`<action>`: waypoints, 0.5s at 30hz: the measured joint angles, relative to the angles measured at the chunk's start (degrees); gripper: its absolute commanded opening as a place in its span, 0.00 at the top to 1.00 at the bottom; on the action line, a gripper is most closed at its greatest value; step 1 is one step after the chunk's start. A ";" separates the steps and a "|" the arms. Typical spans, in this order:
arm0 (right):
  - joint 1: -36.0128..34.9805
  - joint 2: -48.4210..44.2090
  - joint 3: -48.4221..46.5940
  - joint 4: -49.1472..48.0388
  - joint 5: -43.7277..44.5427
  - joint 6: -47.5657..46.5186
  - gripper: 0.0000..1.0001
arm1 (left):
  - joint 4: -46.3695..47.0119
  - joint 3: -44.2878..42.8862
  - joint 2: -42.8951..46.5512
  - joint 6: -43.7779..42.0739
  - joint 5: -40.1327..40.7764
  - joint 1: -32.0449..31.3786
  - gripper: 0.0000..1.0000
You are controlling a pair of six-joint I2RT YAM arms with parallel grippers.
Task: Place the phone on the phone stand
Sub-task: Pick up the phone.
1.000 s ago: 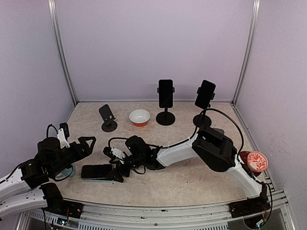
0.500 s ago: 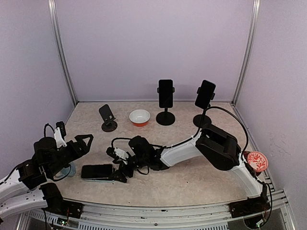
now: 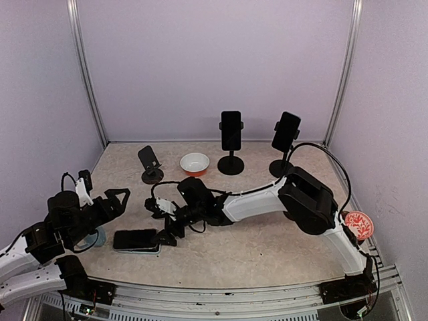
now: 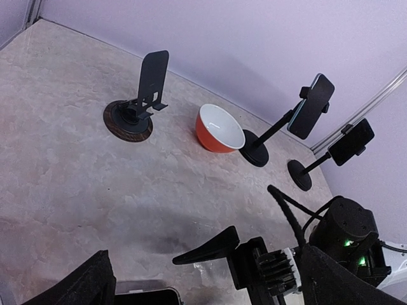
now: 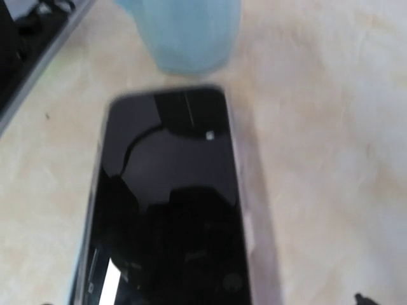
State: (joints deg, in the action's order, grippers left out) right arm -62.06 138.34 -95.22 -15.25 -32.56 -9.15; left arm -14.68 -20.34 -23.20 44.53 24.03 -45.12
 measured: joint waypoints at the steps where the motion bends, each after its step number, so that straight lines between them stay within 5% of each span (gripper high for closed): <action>1: 0.00 0.02 -0.81 0.42 -0.46 -0.35 0.00 | -0.07 -0.09 -0.07 0.00 0.00 0.00 0.01; 15: -1.99 3.72 -8.59 7.10 -2.49 -4.13 0.00 | -0.35 -1.66 -1.20 -0.07 0.02 0.00 0.01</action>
State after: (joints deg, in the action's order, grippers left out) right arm -64.05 142.06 -103.81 -8.14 -35.05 -13.28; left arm -15.03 -22.00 -24.40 44.47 24.05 -45.12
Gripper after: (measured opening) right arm 0.999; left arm 0.988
